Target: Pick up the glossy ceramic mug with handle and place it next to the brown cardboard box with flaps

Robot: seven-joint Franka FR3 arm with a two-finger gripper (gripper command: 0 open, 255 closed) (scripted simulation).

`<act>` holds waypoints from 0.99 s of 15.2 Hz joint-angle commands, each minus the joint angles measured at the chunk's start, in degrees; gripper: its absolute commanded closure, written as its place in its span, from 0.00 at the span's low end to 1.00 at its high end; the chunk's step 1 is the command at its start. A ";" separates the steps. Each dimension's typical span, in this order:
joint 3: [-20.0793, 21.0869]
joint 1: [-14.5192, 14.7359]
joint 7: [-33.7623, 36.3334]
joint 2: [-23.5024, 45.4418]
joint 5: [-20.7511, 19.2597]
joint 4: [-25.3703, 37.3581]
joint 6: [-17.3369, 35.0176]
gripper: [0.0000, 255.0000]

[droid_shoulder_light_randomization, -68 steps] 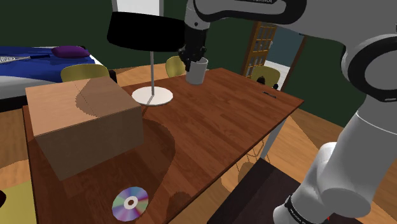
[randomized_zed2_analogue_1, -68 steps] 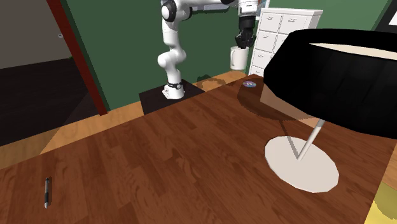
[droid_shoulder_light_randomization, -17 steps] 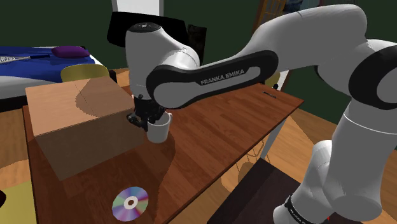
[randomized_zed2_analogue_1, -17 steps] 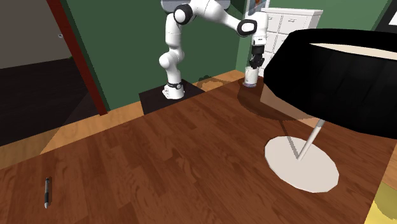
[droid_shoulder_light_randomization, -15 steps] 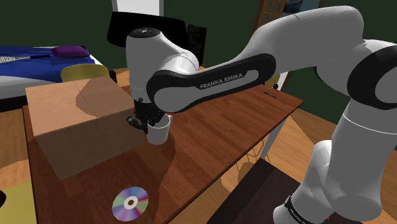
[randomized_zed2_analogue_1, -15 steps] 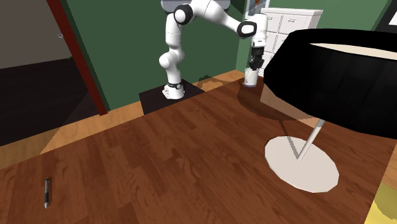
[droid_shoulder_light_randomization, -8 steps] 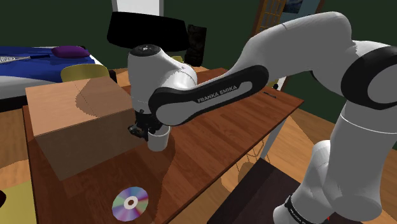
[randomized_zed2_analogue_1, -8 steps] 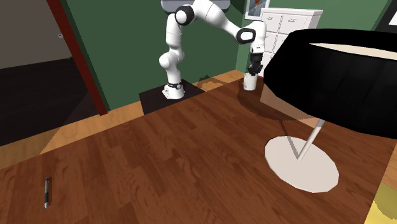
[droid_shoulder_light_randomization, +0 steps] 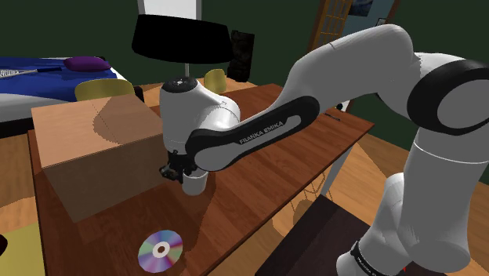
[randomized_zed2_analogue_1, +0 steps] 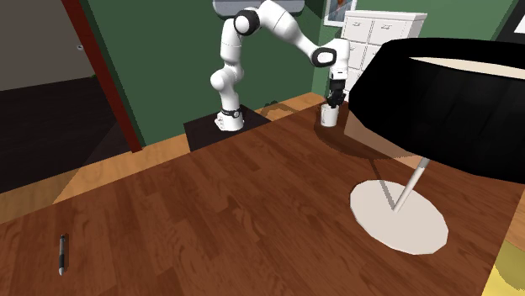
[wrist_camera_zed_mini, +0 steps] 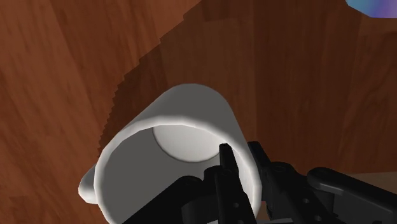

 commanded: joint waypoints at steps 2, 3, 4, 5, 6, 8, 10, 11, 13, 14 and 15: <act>-0.07 0.01 0.29 0.30 -0.26 -0.60 0.91 1.00; -0.07 0.01 0.29 0.30 -0.26 -0.60 0.91 1.00; -0.07 0.01 0.29 0.30 -0.26 -0.60 0.91 1.00; -0.07 0.01 0.29 0.30 -0.26 -0.60 0.91 1.00; -0.07 0.01 0.29 0.30 -0.26 -0.60 0.91 1.00; -0.07 0.01 0.29 0.30 -0.26 -0.60 0.91 1.00; -0.07 0.01 0.30 0.30 -0.26 -0.61 0.92 0.00; -0.07 0.01 0.30 0.30 -0.26 -0.61 0.92 0.00; -0.07 0.01 0.30 0.30 -0.26 -0.61 0.92 0.00; -0.07 0.01 0.30 0.30 -0.26 -0.61 0.92 0.00; 0.15 0.08 -0.02 -0.79 0.24 -0.13 -0.62 0.00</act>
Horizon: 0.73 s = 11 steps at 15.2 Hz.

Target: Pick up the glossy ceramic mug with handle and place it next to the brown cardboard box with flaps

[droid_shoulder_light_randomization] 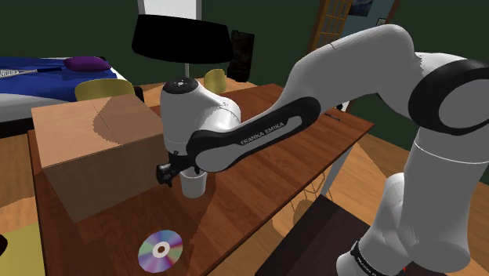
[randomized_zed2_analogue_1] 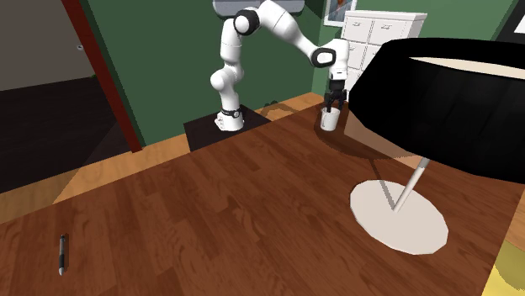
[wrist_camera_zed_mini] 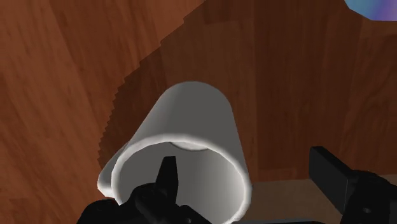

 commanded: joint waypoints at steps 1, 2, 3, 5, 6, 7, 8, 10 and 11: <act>0.34 0.12 -0.51 -1.57 0.75 0.99 -2.51 0.00; 0.54 0.21 -0.79 -2.55 1.20 1.62 -4.10 0.00; 0.69 0.29 -1.00 -3.28 1.54 2.17 -5.37 0.00; 0.69 0.29 -1.00 -3.29 1.54 2.16 -5.36 0.00; 0.69 0.29 -1.00 -3.28 1.54 2.17 -5.37 0.00; 0.69 0.29 -1.00 -3.28 1.54 2.17 -5.37 0.00; 0.69 0.29 -1.00 -3.28 1.54 2.17 -5.37 0.00; 0.69 0.29 -1.00 -3.28 1.54 2.17 -5.37 0.00; 0.69 0.29 -1.00 -3.28 1.54 2.17 -5.37 0.00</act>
